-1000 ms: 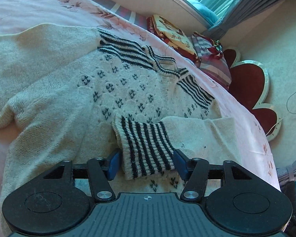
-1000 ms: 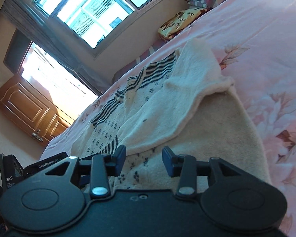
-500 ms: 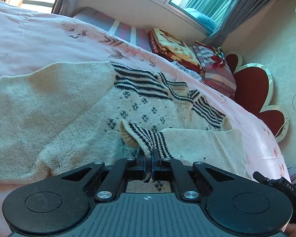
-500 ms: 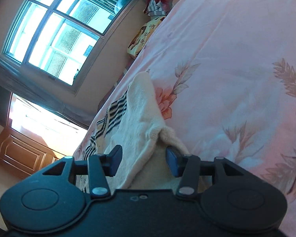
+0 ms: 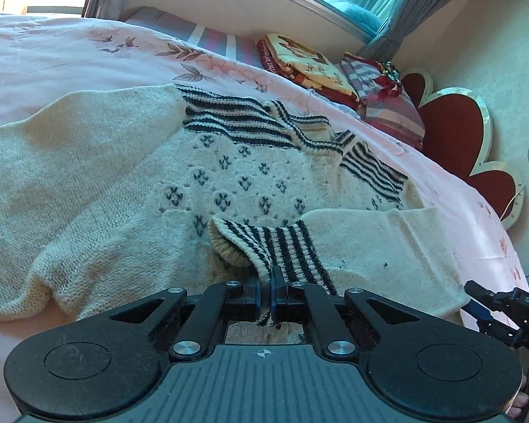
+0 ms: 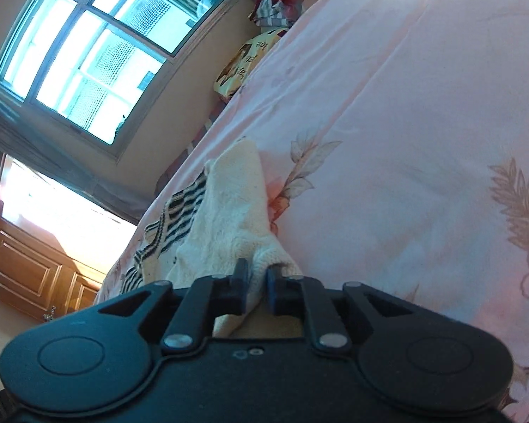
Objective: Fold small clothes
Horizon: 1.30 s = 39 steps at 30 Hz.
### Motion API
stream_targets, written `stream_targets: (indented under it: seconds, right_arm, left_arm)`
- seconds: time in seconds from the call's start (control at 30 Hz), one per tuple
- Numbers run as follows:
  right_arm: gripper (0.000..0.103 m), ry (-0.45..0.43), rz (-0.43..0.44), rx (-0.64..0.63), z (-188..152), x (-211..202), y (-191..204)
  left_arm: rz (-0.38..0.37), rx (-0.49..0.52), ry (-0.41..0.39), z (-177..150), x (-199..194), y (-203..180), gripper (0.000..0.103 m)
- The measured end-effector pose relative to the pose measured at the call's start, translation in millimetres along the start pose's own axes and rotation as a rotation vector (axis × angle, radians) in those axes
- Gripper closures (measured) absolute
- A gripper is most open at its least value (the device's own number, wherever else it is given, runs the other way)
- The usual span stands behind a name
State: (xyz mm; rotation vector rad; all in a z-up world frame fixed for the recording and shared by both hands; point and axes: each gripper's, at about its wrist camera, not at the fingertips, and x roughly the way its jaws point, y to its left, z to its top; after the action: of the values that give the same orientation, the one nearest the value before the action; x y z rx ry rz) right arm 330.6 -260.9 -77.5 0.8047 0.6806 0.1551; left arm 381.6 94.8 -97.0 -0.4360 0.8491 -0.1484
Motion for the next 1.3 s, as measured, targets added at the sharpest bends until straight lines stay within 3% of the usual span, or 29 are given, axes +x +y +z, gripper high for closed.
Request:
stream_targets:
  seconds: [0.13, 0.3, 0.43, 0.57, 0.63, 0.73, 0.8, 0.9, 0.97, 1.0, 1.03, 1.07, 1.13, 1.23, 1.3]
  right_arm:
    - [0.076, -0.055, -0.035, -0.155, 9, -15, 14]
    - [0.075, -0.023, -0.060, -0.217, 31, 23, 20]
    - [0.074, 0.020, -0.059, -0.181, 55, 58, 9]
    - [0.068, 0.058, 0.013, -0.117, 68, 76, -8]
    - [0.091, 0.076, 0.032, -0.147, 68, 80, -8]
    - [0.093, 0.037, 0.018, -0.287, 64, 68, 11]
    - [0.093, 0.070, -0.054, -0.340, 62, 76, 11]
    - [0.096, 0.105, -0.042, -0.321, 68, 80, 3]
    - [0.088, 0.107, -0.050, -0.324, 71, 69, 6]
    - [0.075, 0.080, -0.062, -0.345, 72, 59, 10]
    - [0.073, 0.067, -0.053, -0.364, 71, 49, 12]
    - [0.074, 0.069, -0.028, -0.379, 69, 40, 14]
    - [0.080, 0.091, -0.006, -0.445, 59, 24, 20]
    - [0.079, 0.113, -0.011, -0.550, 38, 11, 32]
    - [0.084, 0.146, -0.059, -0.617, 24, 14, 36]
  left_arm:
    - [-0.009, -0.016, -0.014, -3, 0, 4, 0.098]
    - [0.000, -0.017, -0.028, -5, -3, 2, 0.098]
    - [0.006, -0.014, -0.030, -6, -3, 0, 0.098]
    - [0.011, 0.015, -0.053, -5, -6, -2, 0.098]
    - [0.011, 0.020, -0.065, -7, -7, -2, 0.098]
    - [0.027, 0.062, -0.158, -12, -21, -8, 0.098]
    - [0.090, 0.102, -0.129, -15, -15, -13, 0.098]
    - [0.115, 0.104, -0.103, -17, -7, -13, 0.098]
    - [0.128, 0.107, -0.114, -16, -11, -16, 0.098]
    - [0.142, 0.095, -0.124, -16, -15, -16, 0.098]
    - [0.160, 0.088, -0.137, -16, -19, -16, 0.089]
    - [0.181, 0.090, -0.164, -16, -26, -18, 0.064]
    - [0.205, 0.125, -0.244, -17, -38, -27, 0.046]
    - [0.184, 0.172, -0.280, -12, -42, -45, 0.046]
    - [0.140, 0.207, -0.250, -11, -33, -56, 0.046]
